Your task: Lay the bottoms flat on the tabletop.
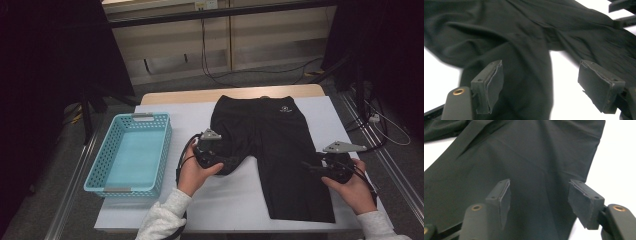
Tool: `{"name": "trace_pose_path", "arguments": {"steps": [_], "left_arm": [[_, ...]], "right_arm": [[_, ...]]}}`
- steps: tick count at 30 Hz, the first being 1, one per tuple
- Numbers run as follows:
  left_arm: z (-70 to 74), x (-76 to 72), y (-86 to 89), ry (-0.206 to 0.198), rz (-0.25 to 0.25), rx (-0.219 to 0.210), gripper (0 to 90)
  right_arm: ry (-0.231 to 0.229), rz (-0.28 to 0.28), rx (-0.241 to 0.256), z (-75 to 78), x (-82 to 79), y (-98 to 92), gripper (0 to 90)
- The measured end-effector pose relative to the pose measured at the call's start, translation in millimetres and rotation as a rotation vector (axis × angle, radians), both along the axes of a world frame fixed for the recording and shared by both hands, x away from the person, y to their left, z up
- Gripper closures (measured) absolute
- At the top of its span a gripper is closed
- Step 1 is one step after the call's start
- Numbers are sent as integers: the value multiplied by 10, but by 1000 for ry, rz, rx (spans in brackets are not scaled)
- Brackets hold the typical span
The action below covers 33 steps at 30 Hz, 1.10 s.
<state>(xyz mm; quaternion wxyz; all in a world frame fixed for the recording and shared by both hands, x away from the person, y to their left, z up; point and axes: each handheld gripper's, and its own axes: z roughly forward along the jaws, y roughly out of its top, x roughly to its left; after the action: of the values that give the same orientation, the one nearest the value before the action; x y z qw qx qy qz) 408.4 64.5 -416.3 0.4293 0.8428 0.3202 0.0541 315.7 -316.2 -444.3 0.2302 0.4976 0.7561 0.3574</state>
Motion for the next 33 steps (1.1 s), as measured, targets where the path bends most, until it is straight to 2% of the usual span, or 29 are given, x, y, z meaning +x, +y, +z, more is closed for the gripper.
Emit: {"name": "trace_pose_path", "arguments": {"steps": [5,7,10,15,16,22,23,24,26,27,28,29,32,33], "left_arm": [[35,57,157,-13,50,-12,199],[43,77,219,-6,70,-26,199],[45,108,302,-9,94,-21,187],[11,142,369,-4,115,-21,181],[0,145,380,-5,132,-24,183],[-84,175,438,-23,190,14,204],[-100,180,445,-40,201,28,208],[-130,184,438,-53,215,40,228],[-197,214,425,-33,212,23,321],[-239,239,419,-32,238,28,341],[-272,254,406,-55,251,54,334],[-286,268,410,-73,242,95,372],[-390,313,392,-58,243,114,490],[-416,317,388,-33,241,110,550]], "right_arm": [[-10,14,6,7,24,60,308],[-13,15,7,3,33,80,291],[-18,28,7,8,40,123,279],[-15,58,15,5,73,213,262],[-15,65,16,4,78,233,262],[-22,86,14,9,92,305,260],[-24,87,20,12,95,309,259],[-24,88,21,16,97,313,258],[-24,95,23,17,103,322,258],[-23,94,23,16,106,326,258],[-23,97,22,11,111,330,258],[-20,99,22,6,113,334,258],[-20,103,21,6,110,341,258],[-22,105,22,10,108,342,258]]}}
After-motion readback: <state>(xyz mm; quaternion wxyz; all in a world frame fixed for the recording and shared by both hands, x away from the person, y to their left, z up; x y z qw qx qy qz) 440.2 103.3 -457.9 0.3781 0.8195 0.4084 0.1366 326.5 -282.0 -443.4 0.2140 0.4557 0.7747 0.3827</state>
